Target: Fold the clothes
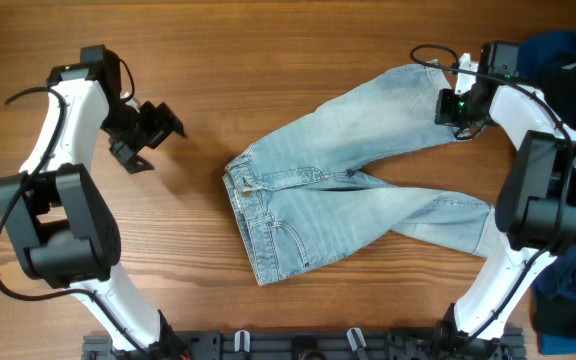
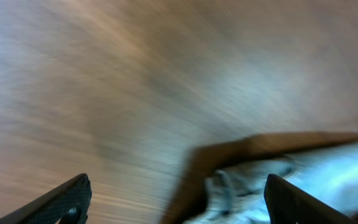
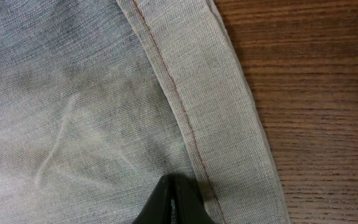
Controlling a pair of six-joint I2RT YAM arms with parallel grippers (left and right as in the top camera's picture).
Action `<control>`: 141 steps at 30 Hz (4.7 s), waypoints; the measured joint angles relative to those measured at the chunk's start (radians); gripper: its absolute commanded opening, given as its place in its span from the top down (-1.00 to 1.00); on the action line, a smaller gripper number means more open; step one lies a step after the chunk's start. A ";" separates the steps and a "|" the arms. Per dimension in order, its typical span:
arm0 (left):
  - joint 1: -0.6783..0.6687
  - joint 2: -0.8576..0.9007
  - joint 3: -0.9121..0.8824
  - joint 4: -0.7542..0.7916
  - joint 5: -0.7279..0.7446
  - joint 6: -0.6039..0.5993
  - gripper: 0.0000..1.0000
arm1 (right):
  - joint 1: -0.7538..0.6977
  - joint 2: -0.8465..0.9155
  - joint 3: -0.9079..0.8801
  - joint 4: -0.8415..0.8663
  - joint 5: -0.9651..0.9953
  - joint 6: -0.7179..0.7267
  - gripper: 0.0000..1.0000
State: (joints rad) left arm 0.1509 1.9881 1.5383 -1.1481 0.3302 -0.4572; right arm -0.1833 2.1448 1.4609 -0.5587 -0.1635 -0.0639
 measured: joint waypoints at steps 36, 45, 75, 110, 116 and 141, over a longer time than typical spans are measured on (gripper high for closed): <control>-0.008 -0.015 -0.547 0.640 0.689 -0.411 -0.84 | 0.001 0.000 -0.001 0.001 0.000 0.000 0.91; -0.094 -0.021 -0.546 0.747 0.610 -0.578 -0.47 | 0.001 0.000 -0.001 0.001 0.000 0.000 0.91; -0.204 -0.225 -0.267 0.834 0.305 -0.138 0.34 | 0.001 0.000 -0.001 0.001 0.000 0.000 0.91; -0.266 -0.223 -0.228 0.405 -0.195 0.013 -0.72 | 0.002 -0.388 0.097 -0.336 -0.207 0.016 -0.02; -0.241 -0.223 -0.224 0.227 -0.001 0.064 -0.74 | 0.002 -0.512 0.103 -0.499 -0.178 0.022 -0.17; -0.240 -0.224 -0.415 0.215 0.001 0.195 -0.40 | 0.003 -0.528 0.100 -0.646 -0.113 0.038 -0.17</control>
State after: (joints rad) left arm -0.0891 1.7645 1.1233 -0.9329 0.3313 -0.2623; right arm -0.1802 1.6169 1.5604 -1.2049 -0.2760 -0.0261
